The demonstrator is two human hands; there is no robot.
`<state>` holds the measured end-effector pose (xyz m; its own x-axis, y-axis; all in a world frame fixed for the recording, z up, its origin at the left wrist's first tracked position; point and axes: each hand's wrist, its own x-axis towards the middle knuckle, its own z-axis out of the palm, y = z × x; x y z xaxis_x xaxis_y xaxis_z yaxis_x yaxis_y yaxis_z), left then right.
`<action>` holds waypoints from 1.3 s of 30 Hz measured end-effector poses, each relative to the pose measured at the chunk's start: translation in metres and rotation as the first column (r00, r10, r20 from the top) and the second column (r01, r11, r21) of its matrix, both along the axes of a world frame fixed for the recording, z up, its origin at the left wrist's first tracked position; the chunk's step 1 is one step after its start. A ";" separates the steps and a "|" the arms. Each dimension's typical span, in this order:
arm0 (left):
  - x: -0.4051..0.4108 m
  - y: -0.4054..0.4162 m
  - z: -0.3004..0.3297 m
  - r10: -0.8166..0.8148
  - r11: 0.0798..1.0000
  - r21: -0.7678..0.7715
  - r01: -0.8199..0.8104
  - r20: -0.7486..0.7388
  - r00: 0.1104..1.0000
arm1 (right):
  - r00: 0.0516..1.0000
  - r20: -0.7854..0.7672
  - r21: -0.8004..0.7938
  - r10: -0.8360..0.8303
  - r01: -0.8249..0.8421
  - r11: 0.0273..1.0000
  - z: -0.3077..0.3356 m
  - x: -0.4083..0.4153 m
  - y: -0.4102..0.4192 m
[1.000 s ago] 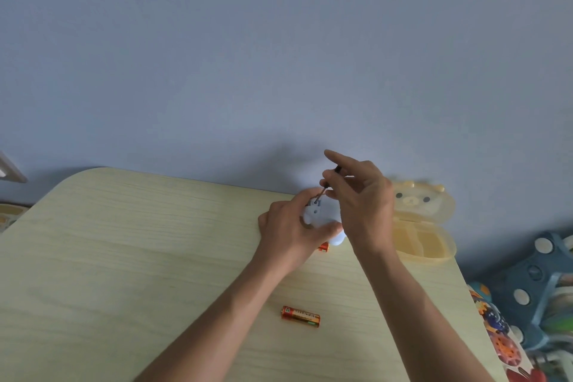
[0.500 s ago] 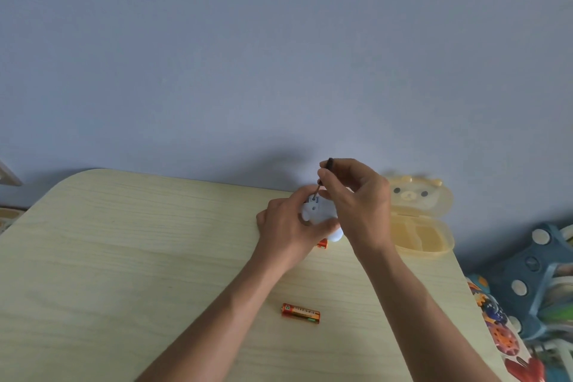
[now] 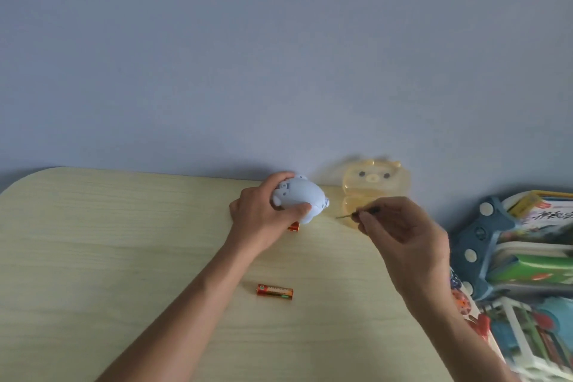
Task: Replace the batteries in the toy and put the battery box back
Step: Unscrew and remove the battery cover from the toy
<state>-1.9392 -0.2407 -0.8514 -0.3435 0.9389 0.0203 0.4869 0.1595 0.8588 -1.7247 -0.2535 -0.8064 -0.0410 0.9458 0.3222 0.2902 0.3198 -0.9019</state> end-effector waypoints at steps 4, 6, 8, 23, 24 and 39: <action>0.002 -0.002 0.003 -0.008 1.000 -0.010 0.008 0.001 1.000 | 0.915 0.404 0.264 -0.013 -0.103 0.959 -0.037 0.034 -0.027; 0.002 -0.003 0.004 -0.008 1.000 -0.013 0.008 -0.001 1.000 | 0.809 0.588 0.327 0.013 -0.252 0.911 -0.051 0.048 -0.035; 0.002 -0.003 0.004 -0.005 1.000 -0.017 0.005 -0.004 1.000 | 0.674 0.737 0.317 0.036 -0.393 0.863 -0.058 0.058 -0.039; 0.002 -0.001 0.004 -0.010 0.999 -0.040 0.009 -0.022 1.000 | 0.750 0.638 0.258 0.174 -0.422 0.869 0.009 -0.010 0.025; 0.001 -0.001 0.004 -0.005 0.999 -0.040 0.004 -0.027 1.000 | 0.730 0.648 0.223 0.217 -0.454 0.863 0.013 -0.025 0.038; -0.004 0.002 0.001 0.026 0.997 -0.069 -0.026 0.009 1.000 | 0.423 0.823 -0.035 0.378 -0.627 0.778 0.004 -0.078 0.104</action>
<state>-1.9433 -0.2388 -0.8505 -0.3676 0.9288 -0.0476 0.4732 0.2308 0.8502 -1.8031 -0.1491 -0.8028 -0.8213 0.5587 0.1158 0.5119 0.8111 -0.2829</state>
